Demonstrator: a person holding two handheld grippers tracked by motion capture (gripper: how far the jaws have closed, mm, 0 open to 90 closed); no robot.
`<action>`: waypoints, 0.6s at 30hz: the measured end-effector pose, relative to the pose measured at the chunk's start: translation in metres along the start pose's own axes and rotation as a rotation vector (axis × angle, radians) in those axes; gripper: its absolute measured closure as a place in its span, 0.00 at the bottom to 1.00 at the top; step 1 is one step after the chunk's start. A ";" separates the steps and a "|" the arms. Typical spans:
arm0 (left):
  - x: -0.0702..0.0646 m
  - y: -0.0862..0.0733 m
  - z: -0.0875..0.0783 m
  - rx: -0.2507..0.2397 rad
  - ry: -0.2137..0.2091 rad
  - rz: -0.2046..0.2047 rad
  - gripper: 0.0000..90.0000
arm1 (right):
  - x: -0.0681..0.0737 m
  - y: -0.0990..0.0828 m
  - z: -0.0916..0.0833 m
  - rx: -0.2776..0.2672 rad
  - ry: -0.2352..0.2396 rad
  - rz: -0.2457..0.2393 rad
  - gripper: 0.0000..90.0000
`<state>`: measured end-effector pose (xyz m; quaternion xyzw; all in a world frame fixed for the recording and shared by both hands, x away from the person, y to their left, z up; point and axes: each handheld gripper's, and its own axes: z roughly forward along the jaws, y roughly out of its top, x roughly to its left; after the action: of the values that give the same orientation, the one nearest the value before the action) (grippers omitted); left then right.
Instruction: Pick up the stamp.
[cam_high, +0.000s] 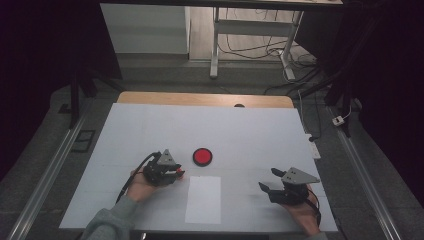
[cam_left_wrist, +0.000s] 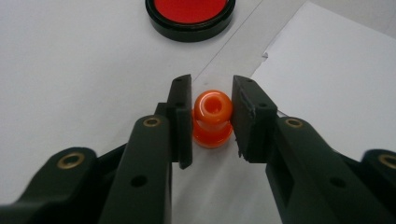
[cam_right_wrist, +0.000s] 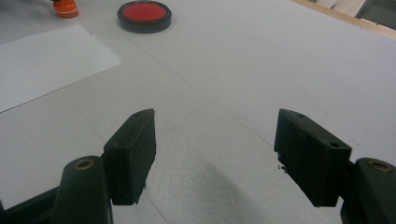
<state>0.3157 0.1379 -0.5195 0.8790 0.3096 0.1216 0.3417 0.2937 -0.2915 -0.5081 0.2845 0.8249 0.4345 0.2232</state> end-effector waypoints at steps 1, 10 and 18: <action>0.000 0.000 0.000 0.001 0.000 0.001 0.79 | 0.000 0.000 0.000 0.000 0.000 -0.001 0.32; 0.000 0.000 -0.001 -0.001 0.006 0.002 0.80 | 0.000 0.000 0.000 -0.001 -0.002 -0.001 0.32; 0.001 0.000 -0.004 -0.020 0.006 -0.008 0.81 | 0.000 0.001 -0.001 -0.003 0.001 0.000 0.32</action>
<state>0.3151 0.1407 -0.5166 0.8739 0.3131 0.1258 0.3500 0.2935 -0.2916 -0.5074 0.2840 0.8243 0.4359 0.2233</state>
